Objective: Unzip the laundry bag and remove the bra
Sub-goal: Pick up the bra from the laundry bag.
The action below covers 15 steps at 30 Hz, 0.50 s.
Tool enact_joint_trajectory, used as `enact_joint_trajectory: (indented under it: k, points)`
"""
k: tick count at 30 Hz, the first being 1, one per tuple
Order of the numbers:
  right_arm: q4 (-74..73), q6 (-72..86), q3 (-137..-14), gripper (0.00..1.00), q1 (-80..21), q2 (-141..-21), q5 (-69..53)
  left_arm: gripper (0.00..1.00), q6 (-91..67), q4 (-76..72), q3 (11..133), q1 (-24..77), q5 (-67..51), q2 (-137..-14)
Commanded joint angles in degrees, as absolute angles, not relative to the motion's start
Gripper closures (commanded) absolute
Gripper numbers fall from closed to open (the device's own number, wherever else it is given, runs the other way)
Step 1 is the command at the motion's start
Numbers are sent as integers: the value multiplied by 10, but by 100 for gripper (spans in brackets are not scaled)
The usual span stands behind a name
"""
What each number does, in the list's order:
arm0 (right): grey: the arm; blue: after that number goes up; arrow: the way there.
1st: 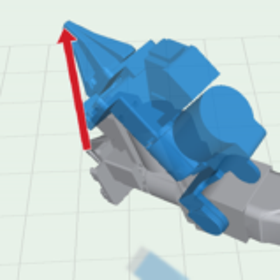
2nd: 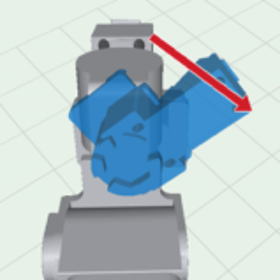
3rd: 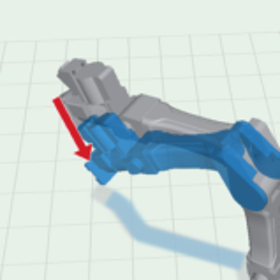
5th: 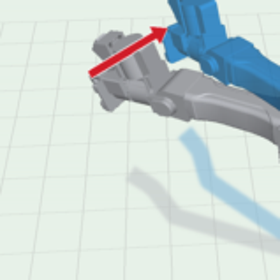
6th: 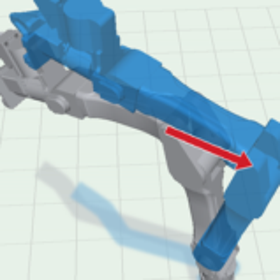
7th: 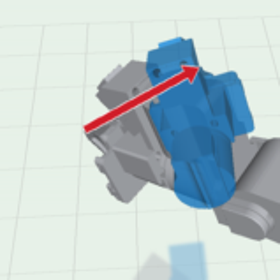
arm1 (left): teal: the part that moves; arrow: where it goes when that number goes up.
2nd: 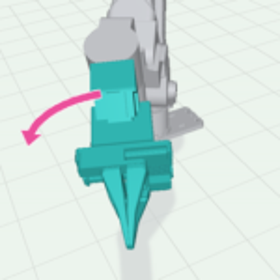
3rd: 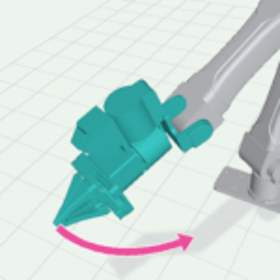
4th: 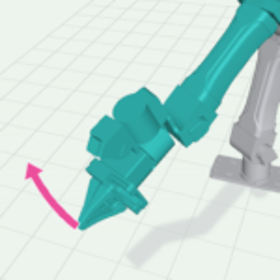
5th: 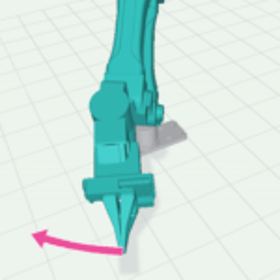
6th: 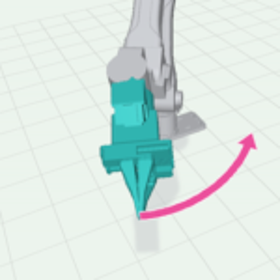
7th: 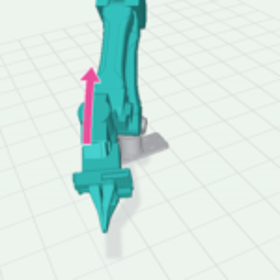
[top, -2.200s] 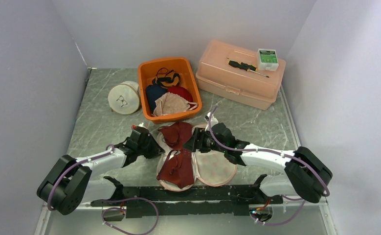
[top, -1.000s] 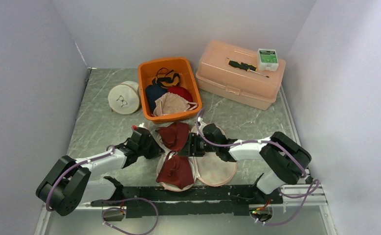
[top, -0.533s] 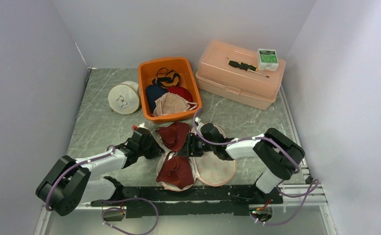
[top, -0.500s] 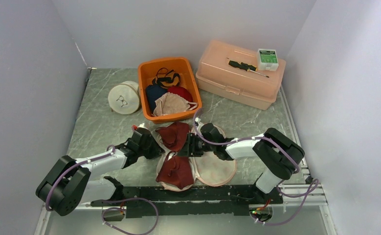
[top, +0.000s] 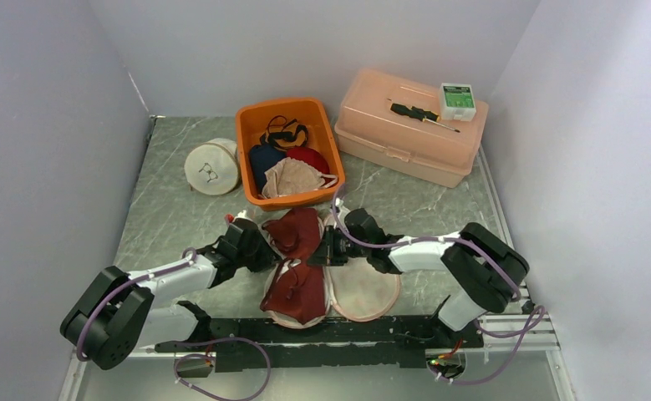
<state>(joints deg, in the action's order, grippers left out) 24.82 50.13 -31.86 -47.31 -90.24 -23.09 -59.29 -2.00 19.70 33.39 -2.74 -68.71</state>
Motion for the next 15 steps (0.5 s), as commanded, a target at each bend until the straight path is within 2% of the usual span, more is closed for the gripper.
enact_joint_trajectory:
  k: [1, 15]
  points:
    - [232, 460, -324, 100, -475, -834, -229, 90, -580, 72, 180, 343, -14, -692]
    - [79, 345, -345, 100, -464, -641, -197, 90, -581, 87, 189, 343, -4, -689]
